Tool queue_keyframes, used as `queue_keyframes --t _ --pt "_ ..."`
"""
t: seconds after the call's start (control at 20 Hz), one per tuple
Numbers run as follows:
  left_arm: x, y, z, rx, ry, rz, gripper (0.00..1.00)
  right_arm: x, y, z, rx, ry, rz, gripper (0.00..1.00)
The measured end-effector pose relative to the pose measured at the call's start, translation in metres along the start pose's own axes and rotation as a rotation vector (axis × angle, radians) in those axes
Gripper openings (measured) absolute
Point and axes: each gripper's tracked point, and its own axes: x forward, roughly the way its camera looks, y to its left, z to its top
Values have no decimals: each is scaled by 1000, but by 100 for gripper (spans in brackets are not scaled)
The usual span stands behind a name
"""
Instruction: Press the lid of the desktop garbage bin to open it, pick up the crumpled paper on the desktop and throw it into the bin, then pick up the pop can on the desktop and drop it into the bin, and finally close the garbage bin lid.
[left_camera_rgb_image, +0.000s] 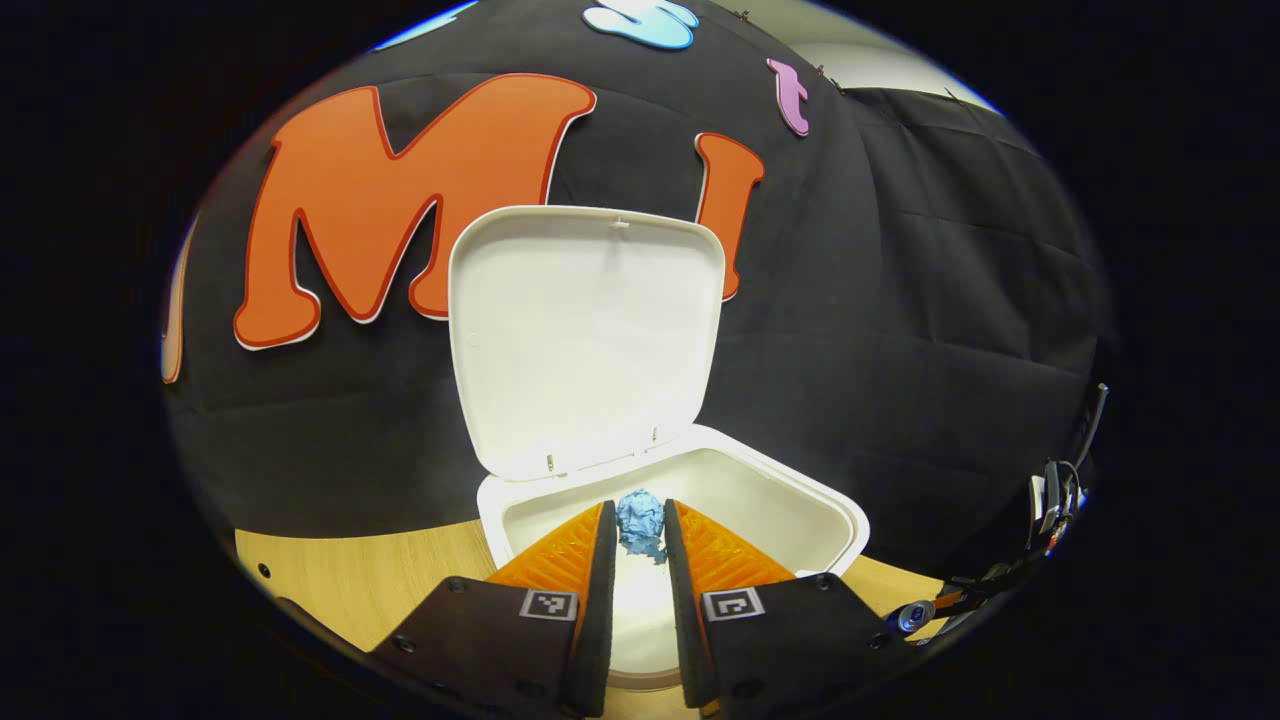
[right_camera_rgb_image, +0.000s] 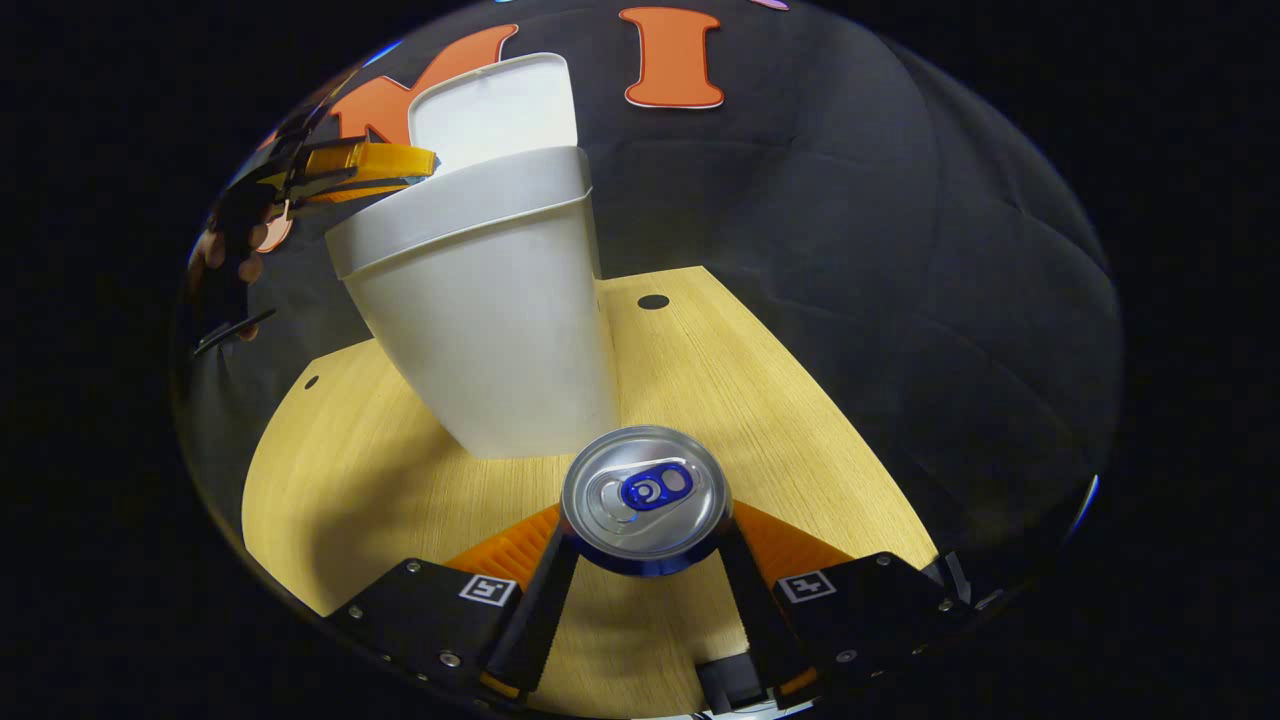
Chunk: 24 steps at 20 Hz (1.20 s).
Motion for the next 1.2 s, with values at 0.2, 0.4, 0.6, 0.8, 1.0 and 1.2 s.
queue_keyframes --t 0.2,0.4,0.6,0.8,1.0,1.2 --pt "-2 0 2 2 -1 -7 36 -1 0 5 -3 -13 6 80" --pt "-3 1 4 9 -1 -6 49 -5 1 12 -10 -31 9 80" --pt "-14 3 10 1 -15 -7 75 -12 0 23 -29 -60 14 80" --pt "-30 11 15 -27 -33 12 92 -26 5 50 -48 -108 21 80" --pt "-48 22 11 -52 -35 32 99 -43 10 74 -48 -136 44 80" --pt "-71 37 4 -9 -42 80 98 -59 21 109 -65 -186 69 80"
